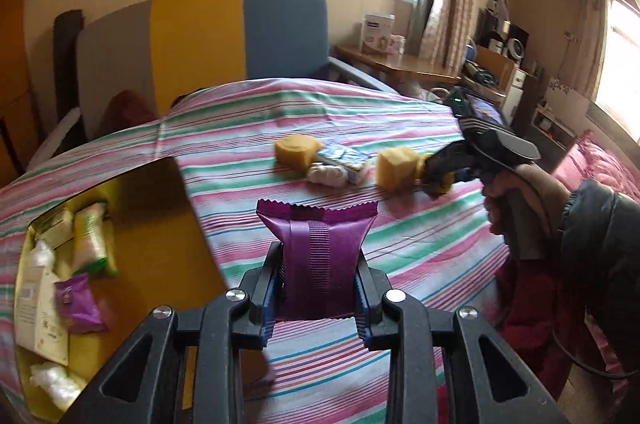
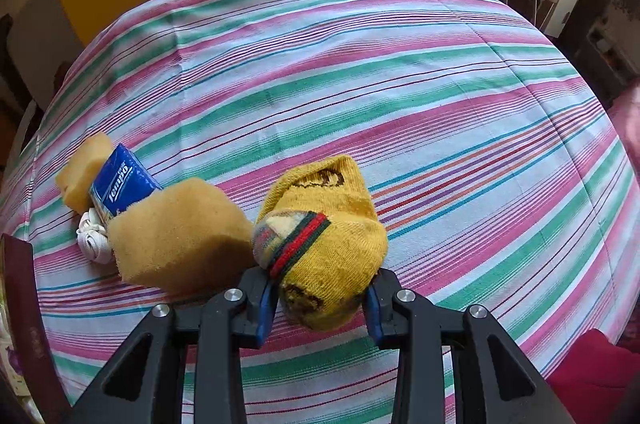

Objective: Organize objects
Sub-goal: 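Carry the purple snack pack over the gold tray with the left tool while the right tool holds the sock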

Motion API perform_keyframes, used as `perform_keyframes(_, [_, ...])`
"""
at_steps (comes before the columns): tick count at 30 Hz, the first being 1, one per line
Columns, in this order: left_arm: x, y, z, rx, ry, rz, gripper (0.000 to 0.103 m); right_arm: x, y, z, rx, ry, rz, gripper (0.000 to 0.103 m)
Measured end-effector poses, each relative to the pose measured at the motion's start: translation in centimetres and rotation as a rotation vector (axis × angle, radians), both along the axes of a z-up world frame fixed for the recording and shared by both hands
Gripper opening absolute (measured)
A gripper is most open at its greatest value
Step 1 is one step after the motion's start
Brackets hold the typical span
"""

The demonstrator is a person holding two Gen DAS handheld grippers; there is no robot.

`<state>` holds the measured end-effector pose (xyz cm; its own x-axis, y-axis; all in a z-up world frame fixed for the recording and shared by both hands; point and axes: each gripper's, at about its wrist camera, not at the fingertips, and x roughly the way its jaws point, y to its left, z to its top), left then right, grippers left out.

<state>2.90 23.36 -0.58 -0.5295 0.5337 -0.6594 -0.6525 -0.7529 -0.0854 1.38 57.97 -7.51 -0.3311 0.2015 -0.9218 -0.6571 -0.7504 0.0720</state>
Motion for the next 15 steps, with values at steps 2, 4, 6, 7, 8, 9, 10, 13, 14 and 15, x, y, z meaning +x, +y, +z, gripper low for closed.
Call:
perform_keyframes(2, [-0.5, -0.8, -0.2, 0.0, -0.008, 0.024, 0.03, 0.1, 0.0, 0.0, 0.003, -0.001, -0.004, 0.036])
perform_keyframes(4, [-0.9, -1.6, -0.4, 0.0, -0.016, 0.047, 0.03, 0.1, 0.1, 0.0, 0.006, 0.0, -0.008, 0.036])
perform_keyframes(6, [-1.3, -2.3, -0.5, -0.001, -0.022, 0.065, 0.03, 0.2, 0.1, 0.1, 0.01, 0.004, -0.018, 0.036])
perform_keyframes(7, [-1.5, -2.6, -0.7, 0.0, -0.026, 0.074, 0.03, 0.2, 0.2, 0.1, 0.01, 0.005, -0.021, 0.036])
perform_keyframes(8, [-1.7, -3.0, -0.8, -0.001, -0.029, 0.082, 0.03, 0.3, 0.2, 0.2, 0.011, 0.006, -0.022, 0.036])
perform_keyframes(9, [-1.8, -3.2, -0.8, -0.001, -0.03, 0.088, 0.03, 0.3, 0.2, 0.2, 0.011, 0.008, -0.023, 0.036])
perform_keyframes(10, [-1.9, -3.5, -0.9, -0.002, -0.03, 0.097, 0.03, 0.3, 0.2, 0.2, 0.012, 0.009, -0.023, 0.036])
perform_keyframes(13, [-2.2, -4.2, -1.0, -0.004, -0.034, 0.118, 0.03, 0.5, 0.1, 0.3, 0.015, 0.009, -0.022, 0.036])
perform_keyframes(14, [-2.3, -4.6, -1.1, -0.005, -0.035, 0.125, 0.03, 0.4, 0.1, 0.3, 0.015, 0.009, -0.022, 0.036])
perform_keyframes(15, [-2.3, -4.9, -1.1, -0.005, -0.035, 0.132, 0.03, 0.5, 0.1, 0.3, 0.015, 0.01, -0.023, 0.036])
